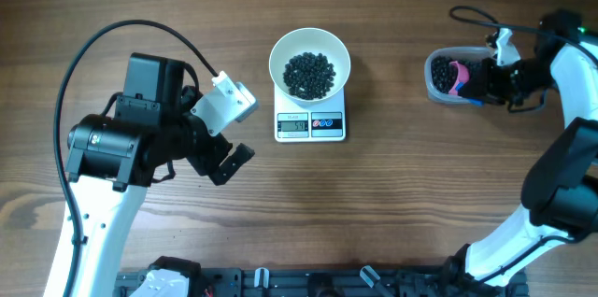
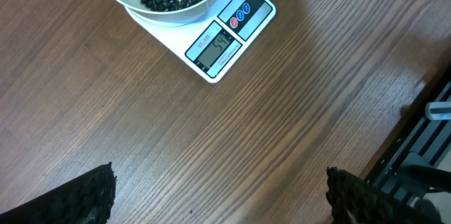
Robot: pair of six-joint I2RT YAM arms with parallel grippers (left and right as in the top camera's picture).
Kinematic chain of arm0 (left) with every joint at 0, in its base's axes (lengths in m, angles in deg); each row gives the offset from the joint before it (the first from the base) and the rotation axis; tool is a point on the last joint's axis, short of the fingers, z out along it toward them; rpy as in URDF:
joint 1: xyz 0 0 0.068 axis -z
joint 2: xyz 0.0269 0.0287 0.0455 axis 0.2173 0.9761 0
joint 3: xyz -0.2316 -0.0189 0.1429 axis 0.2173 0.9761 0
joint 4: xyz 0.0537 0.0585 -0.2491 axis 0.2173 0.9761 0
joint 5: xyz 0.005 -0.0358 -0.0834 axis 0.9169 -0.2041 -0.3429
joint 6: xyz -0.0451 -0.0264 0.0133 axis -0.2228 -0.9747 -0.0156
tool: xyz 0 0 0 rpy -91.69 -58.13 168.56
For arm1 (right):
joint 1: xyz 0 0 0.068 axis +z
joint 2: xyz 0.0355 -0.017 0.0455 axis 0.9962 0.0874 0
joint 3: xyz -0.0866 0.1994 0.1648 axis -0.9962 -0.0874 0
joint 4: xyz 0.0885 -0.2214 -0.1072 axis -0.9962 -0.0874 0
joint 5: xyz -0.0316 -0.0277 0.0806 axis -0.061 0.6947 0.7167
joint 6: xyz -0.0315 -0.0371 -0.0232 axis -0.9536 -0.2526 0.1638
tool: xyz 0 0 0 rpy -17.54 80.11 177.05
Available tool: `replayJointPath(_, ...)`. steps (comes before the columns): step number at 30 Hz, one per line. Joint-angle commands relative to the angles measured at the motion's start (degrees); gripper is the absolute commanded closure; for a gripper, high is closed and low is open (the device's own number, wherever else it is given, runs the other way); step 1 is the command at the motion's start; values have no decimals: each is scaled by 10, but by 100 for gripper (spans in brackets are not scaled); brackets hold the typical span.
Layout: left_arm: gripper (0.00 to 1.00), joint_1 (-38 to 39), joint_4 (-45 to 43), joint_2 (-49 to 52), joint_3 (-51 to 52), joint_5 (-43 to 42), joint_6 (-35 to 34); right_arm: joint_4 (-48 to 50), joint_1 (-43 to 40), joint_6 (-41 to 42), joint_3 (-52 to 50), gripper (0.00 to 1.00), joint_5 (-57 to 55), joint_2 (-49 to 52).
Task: Scoop item into bowl and weigh 150g on scale
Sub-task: 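Scoop more black beans from the tub with the right gripper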
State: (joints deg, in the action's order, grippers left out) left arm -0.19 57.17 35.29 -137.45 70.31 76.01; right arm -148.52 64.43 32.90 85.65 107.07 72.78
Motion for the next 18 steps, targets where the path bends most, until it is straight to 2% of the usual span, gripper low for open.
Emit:
replayJointPath(1, 0, -4, 0, 0, -7, -1, 10, 1, -15, 6, -6, 96, 68, 41)
replayJointPath(18, 0, -4, 0, 0, -7, -1, 11, 1, -120, 15, -6, 96, 155, 65)
